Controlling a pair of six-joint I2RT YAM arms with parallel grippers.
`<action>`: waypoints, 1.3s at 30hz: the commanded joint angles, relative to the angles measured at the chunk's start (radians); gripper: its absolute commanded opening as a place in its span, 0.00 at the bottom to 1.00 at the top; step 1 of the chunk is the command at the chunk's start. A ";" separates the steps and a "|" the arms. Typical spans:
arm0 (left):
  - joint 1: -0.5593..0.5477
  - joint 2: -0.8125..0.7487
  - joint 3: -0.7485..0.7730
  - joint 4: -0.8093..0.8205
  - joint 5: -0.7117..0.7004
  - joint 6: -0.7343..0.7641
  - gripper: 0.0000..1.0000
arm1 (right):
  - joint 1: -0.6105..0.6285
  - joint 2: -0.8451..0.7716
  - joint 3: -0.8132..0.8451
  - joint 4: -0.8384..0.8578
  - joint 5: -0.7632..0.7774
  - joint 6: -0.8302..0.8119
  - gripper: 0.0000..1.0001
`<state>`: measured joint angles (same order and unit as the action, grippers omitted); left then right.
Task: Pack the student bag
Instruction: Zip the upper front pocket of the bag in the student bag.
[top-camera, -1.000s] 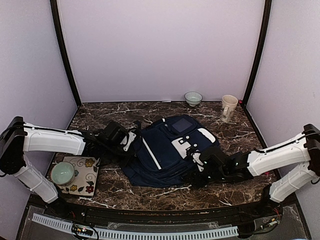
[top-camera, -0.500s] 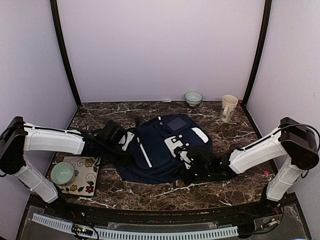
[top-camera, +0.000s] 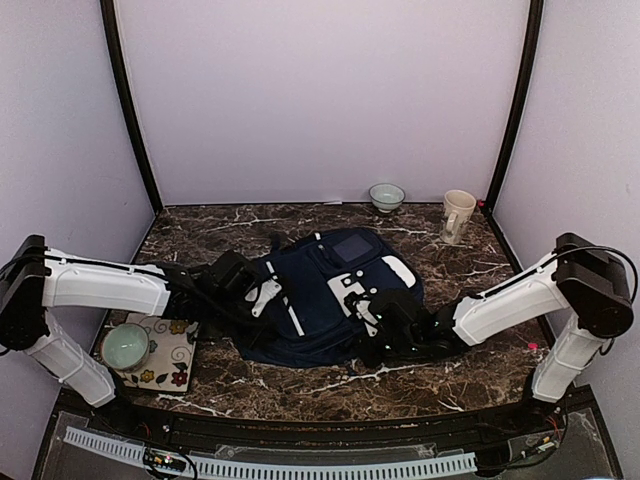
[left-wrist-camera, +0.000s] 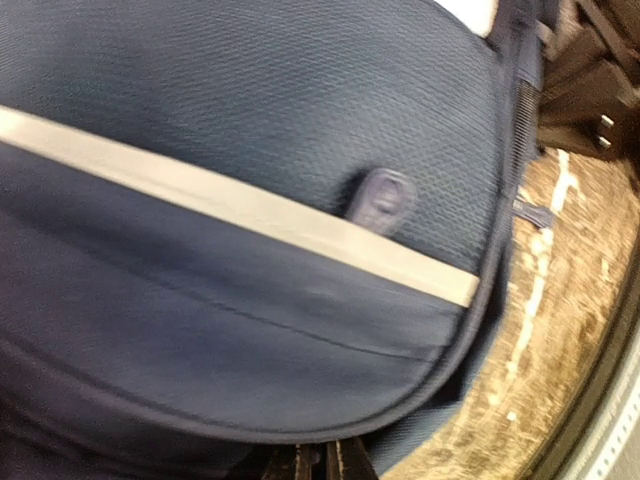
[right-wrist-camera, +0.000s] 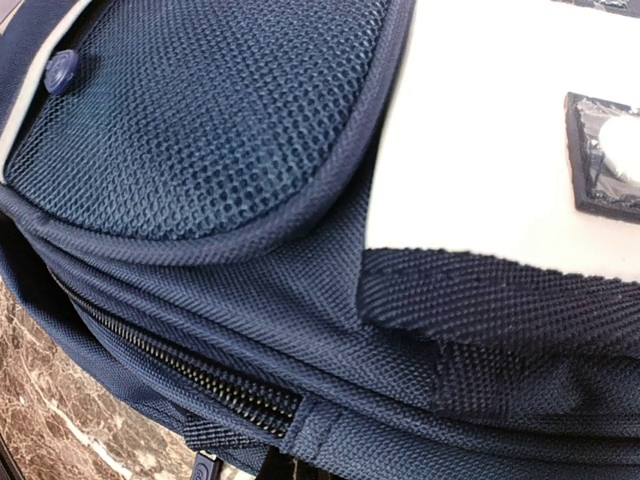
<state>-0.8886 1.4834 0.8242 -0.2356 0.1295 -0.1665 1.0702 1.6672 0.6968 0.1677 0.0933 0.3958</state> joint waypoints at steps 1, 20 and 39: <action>-0.062 0.008 0.044 0.057 0.233 0.035 0.00 | 0.006 0.053 0.025 0.050 -0.081 0.026 0.00; -0.111 0.093 0.157 0.100 0.405 0.038 0.00 | 0.006 0.021 0.003 0.062 -0.066 0.028 0.00; -0.150 0.216 0.246 0.119 0.299 -0.087 0.00 | 0.007 0.014 0.008 0.077 -0.077 0.020 0.00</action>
<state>-0.9970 1.6932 1.0145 -0.3046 0.3557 -0.2325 1.0660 1.6627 0.6971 0.1627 0.0948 0.4038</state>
